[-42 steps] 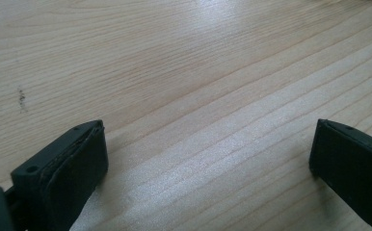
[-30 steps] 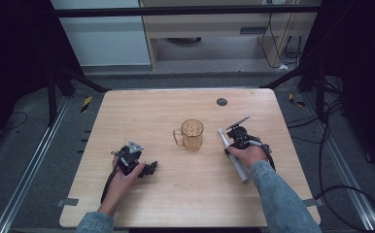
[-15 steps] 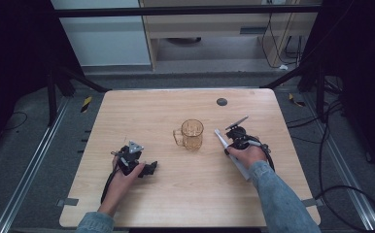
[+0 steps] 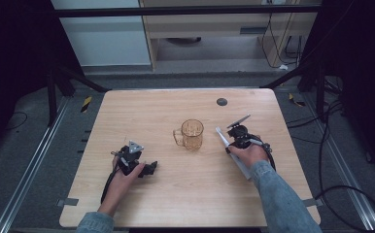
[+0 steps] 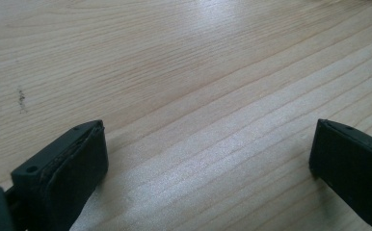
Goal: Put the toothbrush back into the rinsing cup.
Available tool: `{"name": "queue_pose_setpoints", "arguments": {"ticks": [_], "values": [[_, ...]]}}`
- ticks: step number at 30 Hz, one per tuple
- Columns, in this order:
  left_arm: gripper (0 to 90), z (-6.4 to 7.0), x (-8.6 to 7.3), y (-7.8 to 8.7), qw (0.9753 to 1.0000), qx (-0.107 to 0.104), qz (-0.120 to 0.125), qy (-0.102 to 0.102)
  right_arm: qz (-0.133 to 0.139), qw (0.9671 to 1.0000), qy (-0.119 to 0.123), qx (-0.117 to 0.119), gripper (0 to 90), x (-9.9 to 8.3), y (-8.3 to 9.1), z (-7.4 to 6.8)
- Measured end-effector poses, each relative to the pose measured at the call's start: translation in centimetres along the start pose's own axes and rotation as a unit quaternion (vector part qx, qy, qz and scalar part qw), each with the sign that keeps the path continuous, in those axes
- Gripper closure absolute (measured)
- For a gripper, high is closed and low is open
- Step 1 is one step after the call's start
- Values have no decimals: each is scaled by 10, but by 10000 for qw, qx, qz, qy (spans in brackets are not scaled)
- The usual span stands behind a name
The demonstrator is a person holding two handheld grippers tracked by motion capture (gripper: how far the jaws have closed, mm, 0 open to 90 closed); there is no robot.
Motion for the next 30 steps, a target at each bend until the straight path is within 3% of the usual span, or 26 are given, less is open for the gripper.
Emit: {"name": "queue_pose_setpoints", "arguments": {"ticks": [12,30], "values": [[0,0,0,0,10000,1,2,1,244,9997,-85,-5,674,2,21,7],[0,0,0,0,10000,3,-4,-5,495,9988,6,-71,675,9,56,11]]}}
Point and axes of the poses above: each handheld gripper's, and its own axes: y roughly backward along the jaws, x roughly out of its top, z roughly to its right, the point moved 4 cm from there along -y, roughly forward along the jaws, and after that the axes turned 14 degrees about -z, right-handed, at the moved point
